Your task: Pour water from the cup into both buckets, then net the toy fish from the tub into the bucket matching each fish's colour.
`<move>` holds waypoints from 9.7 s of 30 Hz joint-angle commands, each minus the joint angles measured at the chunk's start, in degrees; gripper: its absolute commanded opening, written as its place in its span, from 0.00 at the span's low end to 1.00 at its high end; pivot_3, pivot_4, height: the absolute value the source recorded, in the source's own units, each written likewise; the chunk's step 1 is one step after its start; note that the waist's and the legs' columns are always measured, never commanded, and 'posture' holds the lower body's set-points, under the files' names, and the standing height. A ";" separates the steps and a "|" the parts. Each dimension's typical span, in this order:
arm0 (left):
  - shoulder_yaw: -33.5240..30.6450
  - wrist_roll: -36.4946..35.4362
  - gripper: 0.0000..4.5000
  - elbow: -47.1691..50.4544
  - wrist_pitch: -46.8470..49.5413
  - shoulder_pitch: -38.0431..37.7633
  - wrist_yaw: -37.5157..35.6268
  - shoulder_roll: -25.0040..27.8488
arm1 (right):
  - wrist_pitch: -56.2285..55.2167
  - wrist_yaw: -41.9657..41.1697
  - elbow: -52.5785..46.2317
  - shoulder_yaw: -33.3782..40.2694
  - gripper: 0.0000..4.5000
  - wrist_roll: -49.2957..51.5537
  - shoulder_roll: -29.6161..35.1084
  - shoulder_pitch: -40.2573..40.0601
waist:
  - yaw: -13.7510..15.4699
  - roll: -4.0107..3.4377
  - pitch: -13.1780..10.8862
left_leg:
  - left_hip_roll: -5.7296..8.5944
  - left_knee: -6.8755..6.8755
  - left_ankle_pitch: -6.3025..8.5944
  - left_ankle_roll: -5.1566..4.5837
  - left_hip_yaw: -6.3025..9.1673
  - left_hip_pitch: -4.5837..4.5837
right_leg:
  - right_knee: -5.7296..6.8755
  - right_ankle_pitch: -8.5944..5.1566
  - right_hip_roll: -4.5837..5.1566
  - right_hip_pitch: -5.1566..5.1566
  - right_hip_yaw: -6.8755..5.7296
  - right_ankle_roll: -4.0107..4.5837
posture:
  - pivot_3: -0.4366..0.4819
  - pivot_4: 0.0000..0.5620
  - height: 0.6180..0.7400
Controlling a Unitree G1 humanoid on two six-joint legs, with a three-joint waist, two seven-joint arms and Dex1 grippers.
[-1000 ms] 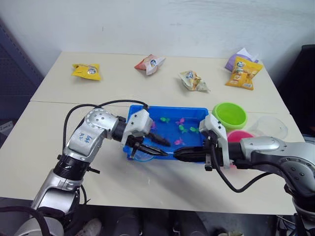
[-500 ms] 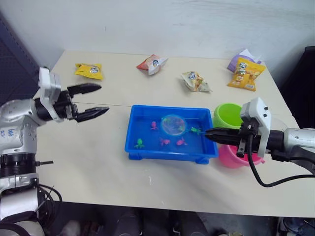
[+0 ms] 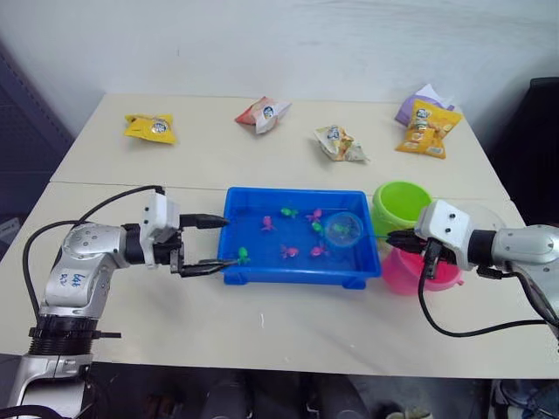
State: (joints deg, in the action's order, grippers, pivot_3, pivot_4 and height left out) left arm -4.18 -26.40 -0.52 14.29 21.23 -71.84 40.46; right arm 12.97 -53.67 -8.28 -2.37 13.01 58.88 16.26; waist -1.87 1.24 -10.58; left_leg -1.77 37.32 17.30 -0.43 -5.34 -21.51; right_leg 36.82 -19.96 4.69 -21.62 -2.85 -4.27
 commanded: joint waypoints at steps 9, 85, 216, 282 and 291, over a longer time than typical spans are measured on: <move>1.36 -0.27 0.98 3.01 1.16 -0.51 1.33 -0.12 | -9.92 -0.88 3.95 -6.82 0.00 -14.22 -3.92 7.81 | 0.30 -0.02 -0.01 | 0.01 0.02 -0.04 0.06 0.02 0.02 | 0.07 -0.01 0.02 0.00 -0.01 0.02 | 0.48 0.27 0.98; -1.94 2.57 0.98 -3.61 -5.68 -2.85 3.22 2.97 | 25.79 -3.19 -5.75 -13.54 0.00 -2.26 -17.34 15.52 | 0.25 -0.03 -0.02 | 0.03 -0.01 0.00 0.00 0.06 -0.04 | 0.09 -0.02 0.09 -0.05 -0.08 0.03 | 0.48 0.27 0.98; 3.71 3.65 0.98 -19.25 -8.99 16.68 -1.65 -13.19 | 1.45 41.37 -34.84 24.02 0.00 40.18 -6.17 -41.41 | 0.33 0.02 0.00 | 0.00 0.09 -0.21 0.16 -0.01 0.31 | 0.46 -0.03 -0.09 0.14 0.20 0.03 | 0.48 0.27 0.98; 0.51 1.85 0.98 -4.59 -5.46 6.29 7.02 -9.95 | 54.09 51.28 -30.43 10.17 0.00 36.03 -21.26 -0.83 | 0.97 0.04 -0.01 | 0.01 -0.14 -0.11 -0.01 0.11 -0.10 | 0.05 -0.03 0.00 -0.08 -0.02 0.03 | 0.48 0.27 0.98; 2.07 1.77 0.98 -7.23 -5.65 9.64 3.10 -10.37 | 50.23 46.08 -40.11 23.56 0.00 38.75 -19.39 -10.45 | 1.21 0.04 -0.01 | 0.02 -0.15 -0.10 -0.02 0.12 -0.11 | 0.01 -0.03 -0.01 -0.07 -0.03 0.03 | 0.48 0.27 0.98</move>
State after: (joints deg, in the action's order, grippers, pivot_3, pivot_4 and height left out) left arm -2.34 -23.53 -7.74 9.29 29.19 -67.45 30.11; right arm 66.12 -6.80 -45.00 16.88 51.28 39.20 7.04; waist -0.67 1.28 -10.59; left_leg -1.75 37.17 17.20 -0.44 -5.22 -21.61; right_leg 36.83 -19.99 4.68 -21.68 -2.88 -4.24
